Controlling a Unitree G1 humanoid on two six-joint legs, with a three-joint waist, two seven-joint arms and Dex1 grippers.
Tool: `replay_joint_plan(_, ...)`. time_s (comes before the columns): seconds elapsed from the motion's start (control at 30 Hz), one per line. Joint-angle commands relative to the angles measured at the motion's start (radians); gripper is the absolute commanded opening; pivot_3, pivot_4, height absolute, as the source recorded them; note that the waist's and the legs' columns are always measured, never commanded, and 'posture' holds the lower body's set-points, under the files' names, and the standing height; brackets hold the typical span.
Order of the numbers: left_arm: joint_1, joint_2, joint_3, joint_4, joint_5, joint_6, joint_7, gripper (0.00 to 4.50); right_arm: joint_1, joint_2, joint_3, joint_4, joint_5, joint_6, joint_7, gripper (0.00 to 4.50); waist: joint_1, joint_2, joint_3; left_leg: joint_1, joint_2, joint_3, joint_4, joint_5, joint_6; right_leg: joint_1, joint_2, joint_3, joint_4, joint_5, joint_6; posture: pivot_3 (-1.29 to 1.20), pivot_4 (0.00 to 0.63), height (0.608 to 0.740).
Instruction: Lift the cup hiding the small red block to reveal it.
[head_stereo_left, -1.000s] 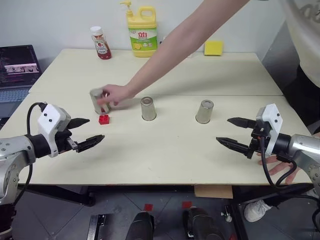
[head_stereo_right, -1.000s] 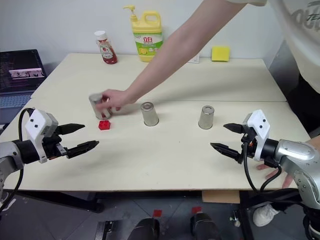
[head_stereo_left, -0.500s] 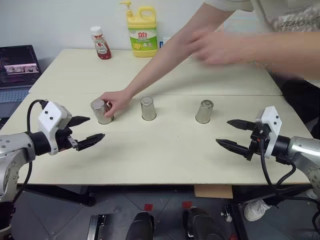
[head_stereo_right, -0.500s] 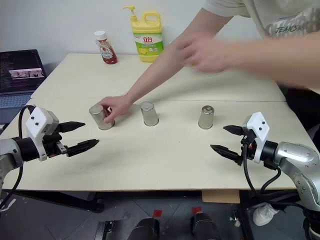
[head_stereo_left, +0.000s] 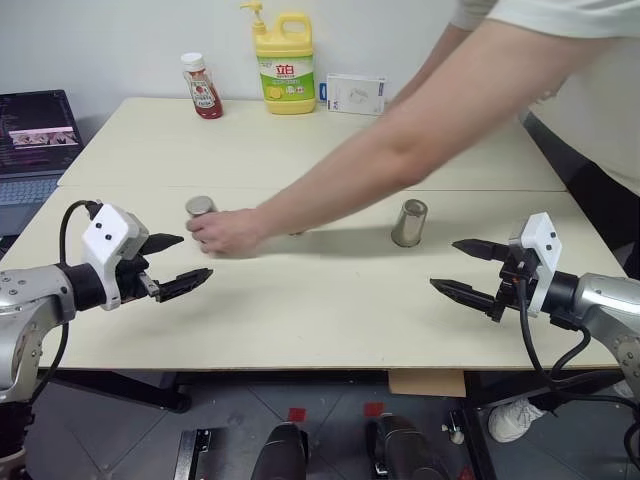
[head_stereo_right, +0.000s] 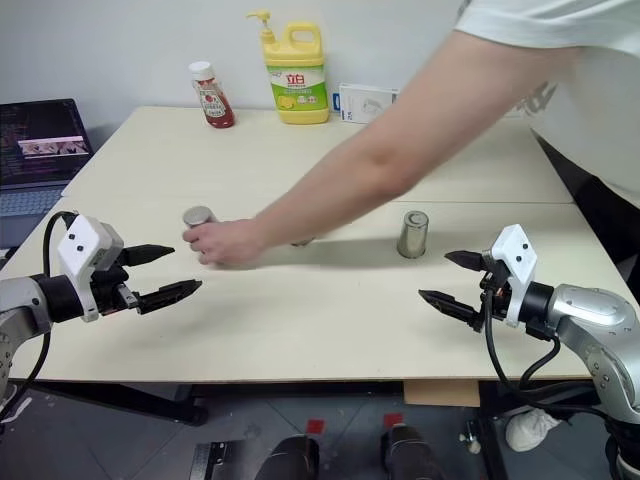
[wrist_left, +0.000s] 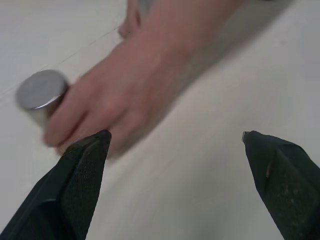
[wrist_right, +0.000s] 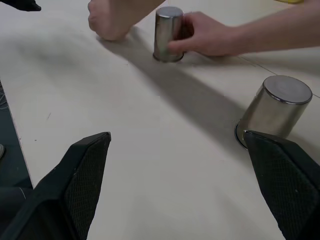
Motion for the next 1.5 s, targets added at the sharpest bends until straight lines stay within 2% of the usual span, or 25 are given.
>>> replay_joint_plan(0.03, -0.023, 0.018, 0.003, -0.004, -0.001, -0.005, -0.008, 4.48, -0.012, 0.001, -0.016, -0.034, 0.004, -0.006, -0.010, 4.50, 0.000, 0.000, 0.000, 0.000, 0.000, 0.000, 0.000, 0.000, 0.000, 0.000, 0.000, 0.000, 0.000, 0.000, 0.000, 0.00, 0.150, 0.740)
replay_joint_plan(0.37, -0.116, -0.039, -0.046, 0.001, -0.038, 0.040, 0.031, 4.48, -0.053, 0.042, 0.021, -0.064, 0.027, 0.009, -0.034, 4.50, 0.000, 0.000, 0.000, 0.000, 0.000, 0.000, 0.000, 0.000, 0.000, 0.000, 0.000, 0.000, 0.000, 0.000, 0.000, 0.00, 0.150, 0.740)
replay_joint_plan(0.6, -0.294, -0.132, -0.221, 0.092, 0.055, 0.062, 0.115, 4.48, -0.112, 0.086, 0.075, -0.095, 0.054, 0.038, -0.042, 4.50, 0.002, 0.000, 0.000, 0.001, 0.000, -0.001, 0.000, 0.000, 0.000, 0.002, 0.001, -0.001, 0.000, 0.000, 0.000, 0.00, 0.150, 0.740)
replay_joint_plan(0.73, -0.447, -0.235, -0.334, 0.230, 0.148, 0.010, 0.161, 4.48, -0.120, 0.091, 0.109, -0.114, 0.055, 0.047, -0.041, 4.50, 0.006, 0.000, 0.000, 0.001, -0.002, -0.002, 0.001, 0.000, 0.000, 0.003, 0.000, -0.001, 0.000, 0.000, 0.000, 0.00, 0.150, 0.740)
replay_joint_plan(0.93, -0.656, -0.372, -0.388, 0.522, 0.220, -0.058, 0.195, 4.48, -0.124, 0.090, 0.121, -0.129, 0.049, 0.053, -0.049, 4.50, 0.002, 0.000, 0.000, 0.001, -0.002, -0.003, 0.001, 0.000, 0.000, 0.003, 0.000, -0.002, 0.000, 0.000, 0.001, 0.00, 0.150, 0.740)
replay_joint_plan(1.3, -0.933, -0.510, -0.443, 1.040, 0.350, -0.294, 0.159, 4.48, -0.117, 0.083, 0.121, -0.145, 0.049, 0.052, -0.053, 4.50, 0.000, 0.000, 0.000, 0.000, -0.002, -0.003, 0.001, 0.000, 0.000, 0.003, 0.001, -0.002, 0.000, 0.000, 0.001, 0.00, 0.150, 0.740)
replay_joint_plan(1.5, -1.006, -0.581, -0.445, 1.203, 0.391, -0.378, 0.143, 4.48, -0.138, 0.083, 0.129, -0.140, 0.047, 0.054, -0.054, 4.50, 0.001, 0.000, 0.000, 0.000, -0.003, -0.003, 0.001, 0.000, 0.000, 0.003, 0.000, -0.001, 0.000, 0.000, 0.001, 0.00, 0.150, 0.740)
